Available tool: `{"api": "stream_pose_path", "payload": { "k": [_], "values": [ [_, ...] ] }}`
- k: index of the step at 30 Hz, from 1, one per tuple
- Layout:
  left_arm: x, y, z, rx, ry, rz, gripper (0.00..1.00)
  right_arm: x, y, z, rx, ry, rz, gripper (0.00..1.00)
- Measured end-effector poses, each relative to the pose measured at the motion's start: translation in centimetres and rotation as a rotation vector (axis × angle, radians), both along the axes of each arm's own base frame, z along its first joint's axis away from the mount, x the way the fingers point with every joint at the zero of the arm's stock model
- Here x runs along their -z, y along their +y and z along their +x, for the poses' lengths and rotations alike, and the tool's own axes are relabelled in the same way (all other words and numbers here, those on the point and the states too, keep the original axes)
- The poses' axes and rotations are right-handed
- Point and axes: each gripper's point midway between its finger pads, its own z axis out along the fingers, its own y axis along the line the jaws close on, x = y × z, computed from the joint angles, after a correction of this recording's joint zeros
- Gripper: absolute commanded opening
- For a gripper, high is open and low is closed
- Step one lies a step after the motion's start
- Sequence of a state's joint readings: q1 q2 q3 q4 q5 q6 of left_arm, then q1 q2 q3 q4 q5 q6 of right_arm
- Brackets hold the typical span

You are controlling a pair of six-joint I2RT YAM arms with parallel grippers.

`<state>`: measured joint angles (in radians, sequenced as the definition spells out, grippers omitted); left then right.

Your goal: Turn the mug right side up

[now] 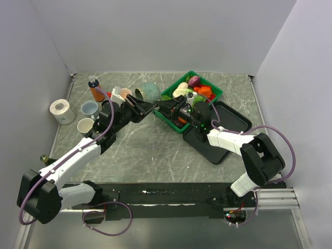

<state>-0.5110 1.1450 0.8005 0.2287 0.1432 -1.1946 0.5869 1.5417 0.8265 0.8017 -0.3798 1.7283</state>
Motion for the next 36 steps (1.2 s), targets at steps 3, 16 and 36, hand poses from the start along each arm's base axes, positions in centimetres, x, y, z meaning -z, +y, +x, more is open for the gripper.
{"api": "stream_pose_path", "payload": {
  "k": [3, 16, 36],
  "values": [
    [-0.1, 0.2, 0.3, -0.022, -0.005, 0.0, 0.52, -0.4, 0.0, -0.2, -0.009, -0.011, 0.014, 0.0],
    [-0.3, 0.3, 0.6, -0.033, -0.016, 0.006, 0.51, -0.1, 0.4, -0.8, -0.046, -0.019, -0.009, 0.0],
    [-0.4, 0.2, 0.8, -0.026, -0.02, 0.034, 0.01, 1.5, 1.2, -1.8, -0.104, -0.018, -0.094, 0.0]
  ]
}}
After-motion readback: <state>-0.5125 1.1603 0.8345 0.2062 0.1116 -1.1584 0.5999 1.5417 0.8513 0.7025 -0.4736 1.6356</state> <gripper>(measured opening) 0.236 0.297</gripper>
